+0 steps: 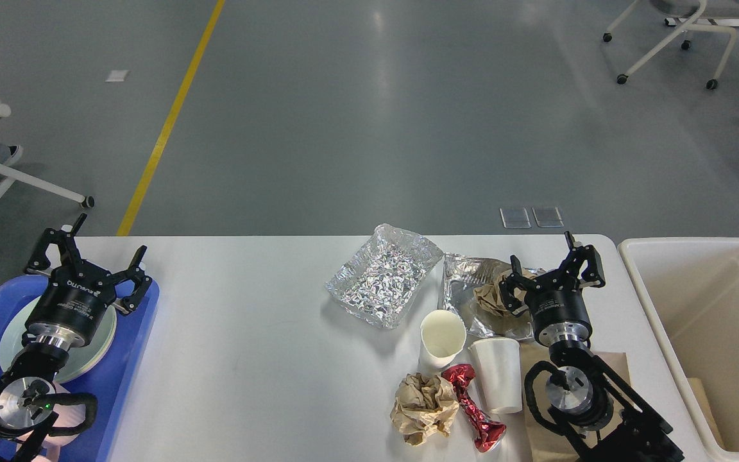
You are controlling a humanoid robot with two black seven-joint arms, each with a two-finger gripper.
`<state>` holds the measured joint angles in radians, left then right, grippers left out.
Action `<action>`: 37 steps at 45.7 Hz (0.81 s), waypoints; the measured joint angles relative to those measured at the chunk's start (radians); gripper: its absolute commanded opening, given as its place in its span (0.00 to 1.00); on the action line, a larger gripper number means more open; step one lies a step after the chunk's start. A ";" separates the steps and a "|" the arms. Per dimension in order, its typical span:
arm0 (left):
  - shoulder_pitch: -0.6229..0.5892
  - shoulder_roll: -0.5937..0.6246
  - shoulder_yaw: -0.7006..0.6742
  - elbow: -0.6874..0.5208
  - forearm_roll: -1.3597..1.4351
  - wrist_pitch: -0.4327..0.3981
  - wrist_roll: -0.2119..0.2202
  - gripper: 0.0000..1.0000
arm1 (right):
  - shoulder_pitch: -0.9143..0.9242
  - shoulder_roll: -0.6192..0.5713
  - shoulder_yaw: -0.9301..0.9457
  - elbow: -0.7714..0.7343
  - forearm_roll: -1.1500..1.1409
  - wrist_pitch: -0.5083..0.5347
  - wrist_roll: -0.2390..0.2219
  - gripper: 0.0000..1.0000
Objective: Tidy desktop
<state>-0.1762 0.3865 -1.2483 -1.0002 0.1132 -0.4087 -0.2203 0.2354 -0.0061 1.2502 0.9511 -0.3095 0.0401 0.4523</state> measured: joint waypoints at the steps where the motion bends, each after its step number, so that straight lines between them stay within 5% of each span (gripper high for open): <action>1: 0.000 -0.001 0.000 0.000 0.000 0.000 0.000 0.96 | 0.000 0.000 0.000 0.000 0.000 0.000 0.000 1.00; 37: -0.071 -0.004 -0.054 0.011 -0.023 0.001 -0.003 0.96 | 0.000 0.000 0.000 0.000 0.000 0.000 0.000 1.00</action>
<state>-0.2467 0.3826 -1.3026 -0.9896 0.0904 -0.4072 -0.2234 0.2349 -0.0061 1.2502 0.9511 -0.3096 0.0400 0.4521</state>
